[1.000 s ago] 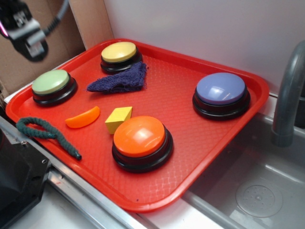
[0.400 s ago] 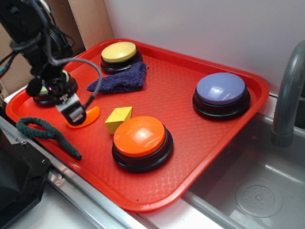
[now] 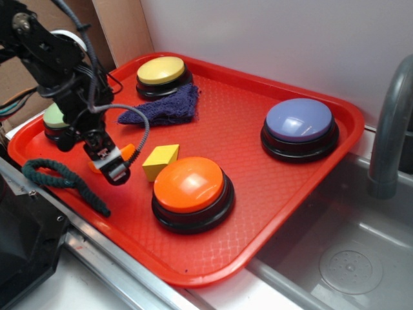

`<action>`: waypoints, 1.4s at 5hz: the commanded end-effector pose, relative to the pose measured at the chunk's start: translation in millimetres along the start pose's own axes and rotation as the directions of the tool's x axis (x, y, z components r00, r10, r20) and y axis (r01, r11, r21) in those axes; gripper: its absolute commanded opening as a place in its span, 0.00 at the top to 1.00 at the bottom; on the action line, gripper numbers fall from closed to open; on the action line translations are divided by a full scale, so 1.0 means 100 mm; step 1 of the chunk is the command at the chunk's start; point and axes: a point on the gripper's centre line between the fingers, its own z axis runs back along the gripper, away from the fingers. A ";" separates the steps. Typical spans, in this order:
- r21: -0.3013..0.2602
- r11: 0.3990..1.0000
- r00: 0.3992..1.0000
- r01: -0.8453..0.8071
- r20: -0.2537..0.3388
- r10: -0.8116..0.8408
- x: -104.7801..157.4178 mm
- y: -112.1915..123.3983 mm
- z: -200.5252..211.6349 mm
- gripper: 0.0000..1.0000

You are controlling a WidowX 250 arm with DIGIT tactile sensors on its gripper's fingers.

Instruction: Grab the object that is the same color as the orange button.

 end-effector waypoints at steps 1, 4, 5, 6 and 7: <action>0.026 0.999 0.999 0.029 0.026 -0.029 0.10 0.05 -0.15 0.00; 0.007 0.999 0.999 -0.032 0.005 0.032 0.04 0.06 -0.24 1.00; 0.002 0.999 0.999 -0.032 -0.005 0.032 0.01 0.04 -0.25 1.00; 0.032 0.991 0.990 -0.131 -0.052 0.133 0.10 0.13 -0.04 1.00; -0.028 0.965 0.966 -0.260 -0.024 0.259 0.25 0.23 0.29 1.00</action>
